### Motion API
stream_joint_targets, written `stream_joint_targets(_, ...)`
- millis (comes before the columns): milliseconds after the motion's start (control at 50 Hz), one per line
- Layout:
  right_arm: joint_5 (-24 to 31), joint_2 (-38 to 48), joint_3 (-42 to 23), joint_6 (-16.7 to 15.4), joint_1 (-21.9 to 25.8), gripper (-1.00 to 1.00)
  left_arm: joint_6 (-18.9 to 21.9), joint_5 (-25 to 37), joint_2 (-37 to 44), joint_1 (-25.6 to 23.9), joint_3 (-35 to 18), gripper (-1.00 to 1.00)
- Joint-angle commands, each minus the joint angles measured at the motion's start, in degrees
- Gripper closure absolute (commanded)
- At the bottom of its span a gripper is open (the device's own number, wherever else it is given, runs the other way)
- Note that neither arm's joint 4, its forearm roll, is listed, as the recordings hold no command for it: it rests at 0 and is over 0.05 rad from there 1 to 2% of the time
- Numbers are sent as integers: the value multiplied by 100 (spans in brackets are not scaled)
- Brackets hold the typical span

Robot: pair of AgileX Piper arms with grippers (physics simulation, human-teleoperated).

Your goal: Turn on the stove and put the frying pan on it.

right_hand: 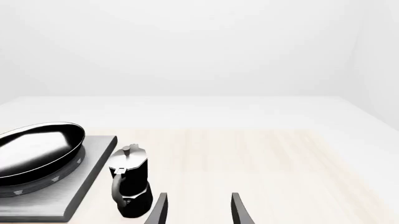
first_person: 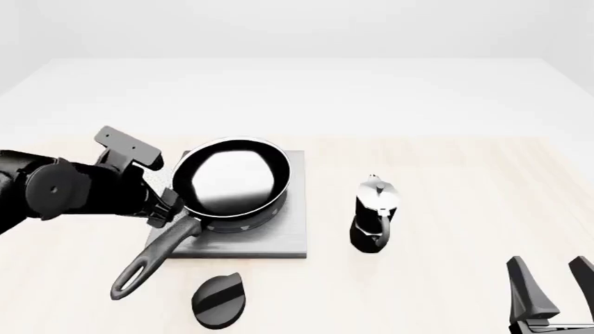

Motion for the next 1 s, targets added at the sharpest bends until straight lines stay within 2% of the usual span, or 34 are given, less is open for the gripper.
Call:
stream_joint_targets(20, 0, 2, 0, 1, 0, -100, -46, 3, -405, -13, -57, -100)
stream_joint_targets(300, 0, 0, 0, 0, 1, -100, -367, -216, -700, -137, -240, -100)
stream_joint_targets(360, 0, 0, 0, 0, -1, -100, -531, -338, -753, -242, -252, -100)
stream_joint_targets(380, 0, 0, 0, 1, -1, -100, -754, -412, -804, -331, -267, -100)
stream_joint_targets(400, 0, 0, 0, 0, 1, -100, -798, -482, -878, -324, -245, -100)
stream_joint_targets(500, 0, 2, 0, 0, 1, -100, -1072, -851, -1329, -487, 50, -100)
stream_joint_targets(580, 0, -1, 0, 1, -1, -100, -1337, -1152, -1821, -674, 321, -100)
stream_joint_targets(660, 0, 0, 0, 2, 0, -100, -1176, -1459, -2412, -608, 582, -100)
stream_joint_targets(700, 0, 1, 0, 1, 0, -100, -1528, -1560, -2601, -947, 731, -100)
stream_joint_targets(720, 0, 1, 0, 0, 0, -100, -1625, -1661, -2840, -934, 812, -100)
stream_joint_targets(760, 0, 1, 0, -1, 1, -100, -1415, -1882, -3341, -806, 1070, -100)
stream_joint_targets(800, 0, 0, 0, 0, 0, -100, -1624, -2062, -3665, -950, 1340, -100)
stream_joint_targets(840, 0, -1, 0, 1, -1, -100, -1569, -2247, -4139, -846, 1639, -100)
stream_joint_targets(900, 0, 0, 0, 0, 0, -100, -1993, -2291, -4566, -906, 1901, -100)
stream_joint_targets(940, 0, 0, 0, 0, 1, -100, -1976, -2265, -4840, -808, 1953, -100)
stream_joint_targets(1000, 0, 0, 0, 0, 0, -100, -1700, -2064, -5773, -406, 2130, -100)
